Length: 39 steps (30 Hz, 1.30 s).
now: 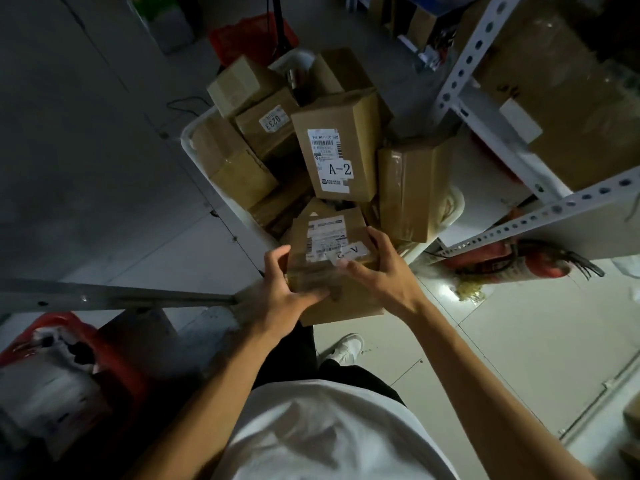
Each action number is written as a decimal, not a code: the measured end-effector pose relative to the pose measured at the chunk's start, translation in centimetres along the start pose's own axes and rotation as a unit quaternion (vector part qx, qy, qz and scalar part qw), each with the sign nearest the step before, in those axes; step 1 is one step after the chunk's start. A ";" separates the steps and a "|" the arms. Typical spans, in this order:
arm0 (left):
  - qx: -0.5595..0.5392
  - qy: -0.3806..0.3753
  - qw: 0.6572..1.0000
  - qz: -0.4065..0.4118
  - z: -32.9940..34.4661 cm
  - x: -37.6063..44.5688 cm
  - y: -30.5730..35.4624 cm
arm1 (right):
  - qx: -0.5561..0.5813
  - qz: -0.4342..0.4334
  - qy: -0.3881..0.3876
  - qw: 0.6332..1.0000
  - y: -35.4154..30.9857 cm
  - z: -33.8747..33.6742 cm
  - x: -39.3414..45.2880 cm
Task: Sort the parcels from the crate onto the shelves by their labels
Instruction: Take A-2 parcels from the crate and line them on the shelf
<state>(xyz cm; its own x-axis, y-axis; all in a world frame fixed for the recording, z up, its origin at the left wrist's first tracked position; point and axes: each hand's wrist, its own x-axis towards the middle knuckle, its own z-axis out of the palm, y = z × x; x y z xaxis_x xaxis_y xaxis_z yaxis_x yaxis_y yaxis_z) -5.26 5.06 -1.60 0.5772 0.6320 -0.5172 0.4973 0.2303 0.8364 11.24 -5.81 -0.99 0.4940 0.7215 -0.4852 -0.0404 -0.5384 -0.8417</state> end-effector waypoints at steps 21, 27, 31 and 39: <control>0.177 -0.054 0.983 0.016 1.9 2.9 -3.1 | 0.178 0.019 -0.093 0.979 8.7 -0.1 -2.8; 0.324 -0.025 0.945 0.031 2.5 6.7 -1.0 | 0.144 0.077 0.000 0.987 9.5 -2.0 -2.0; 0.364 0.018 0.931 0.022 3.5 7.6 0.0 | 0.043 0.056 0.183 0.981 9.0 -1.8 -1.5; 0.468 0.021 0.883 -0.007 4.5 7.1 1.0 | -0.013 0.063 0.212 0.975 10.1 3.5 -5.5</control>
<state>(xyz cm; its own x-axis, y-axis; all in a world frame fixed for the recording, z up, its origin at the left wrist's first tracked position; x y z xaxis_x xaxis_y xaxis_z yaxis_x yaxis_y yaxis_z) 2.25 6.49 -5.23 0.5520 0.6660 -0.5018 0.8333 -0.4621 0.3033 5.07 -13.70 -7.65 0.8013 0.4067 -0.4388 -0.1055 -0.6259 -0.7727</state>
